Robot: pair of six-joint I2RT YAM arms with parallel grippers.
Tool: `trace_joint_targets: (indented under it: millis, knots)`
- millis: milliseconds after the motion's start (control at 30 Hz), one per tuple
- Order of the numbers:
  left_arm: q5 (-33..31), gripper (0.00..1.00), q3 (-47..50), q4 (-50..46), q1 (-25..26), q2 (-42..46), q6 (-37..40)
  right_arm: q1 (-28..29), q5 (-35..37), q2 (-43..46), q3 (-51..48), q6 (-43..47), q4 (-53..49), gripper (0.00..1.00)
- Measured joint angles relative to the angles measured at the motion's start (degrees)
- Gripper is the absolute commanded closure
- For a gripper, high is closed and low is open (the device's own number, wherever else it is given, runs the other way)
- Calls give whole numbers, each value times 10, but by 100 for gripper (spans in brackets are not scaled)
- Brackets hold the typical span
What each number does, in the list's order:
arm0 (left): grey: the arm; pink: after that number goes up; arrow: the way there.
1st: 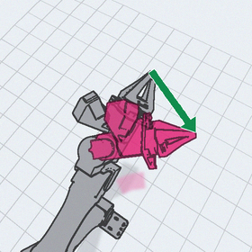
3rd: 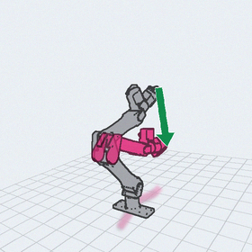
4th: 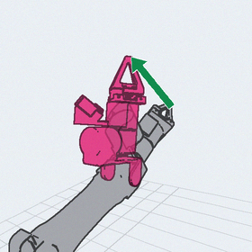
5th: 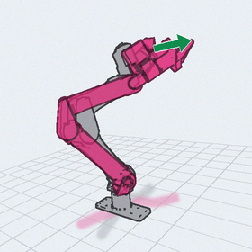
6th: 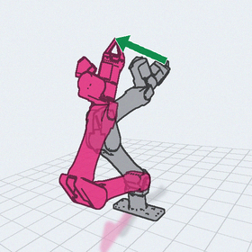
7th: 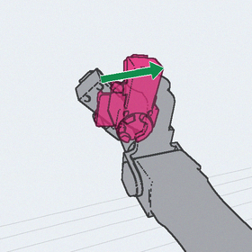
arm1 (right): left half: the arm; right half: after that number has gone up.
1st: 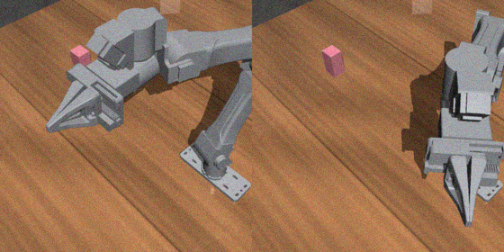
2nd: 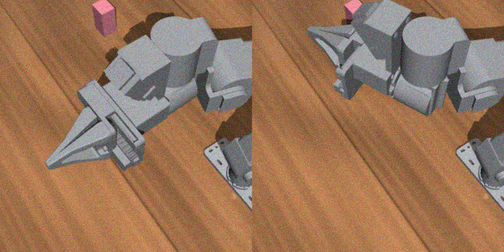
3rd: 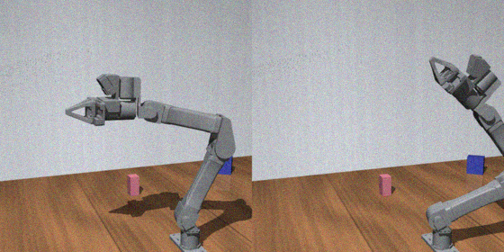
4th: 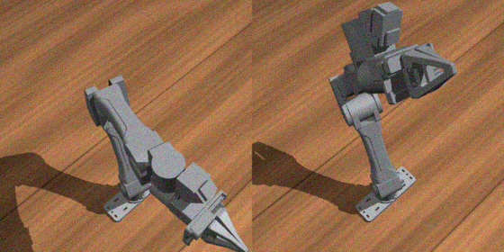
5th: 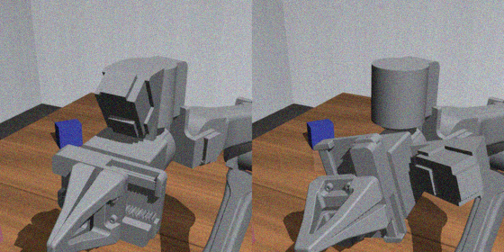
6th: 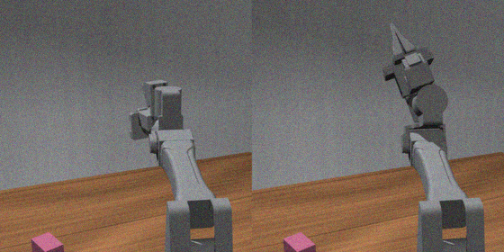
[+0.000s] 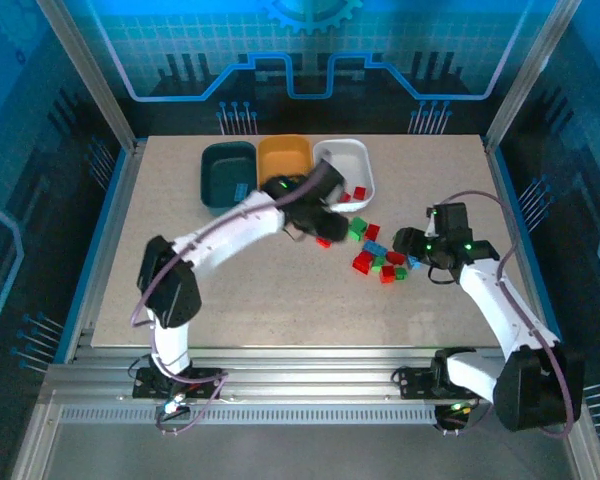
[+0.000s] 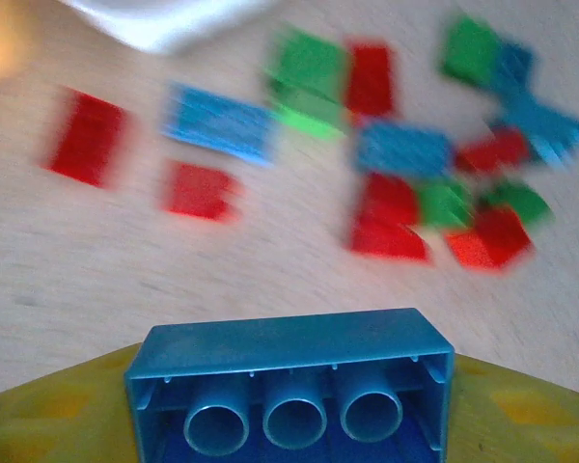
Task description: Sort the legos into containers by color
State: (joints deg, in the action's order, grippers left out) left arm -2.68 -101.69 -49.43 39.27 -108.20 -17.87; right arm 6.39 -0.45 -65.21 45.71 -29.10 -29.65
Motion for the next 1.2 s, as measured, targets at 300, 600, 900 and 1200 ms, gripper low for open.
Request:
trace_joint_targets:
  millis: [300,600,900,1200]
  knots:
    - [53,40,-44,5,-282,-52,-16,46,16,-94,65,17,14,27]
    - [92,34,-228,-27,-387,-239,-30,67,36,-192,115,32,8,27]
    - [104,6,-284,-61,-387,-289,-29,83,47,-211,140,45,1,25]
    - [155,6,-121,-2,-387,-144,-43,119,48,-361,263,125,16,38]
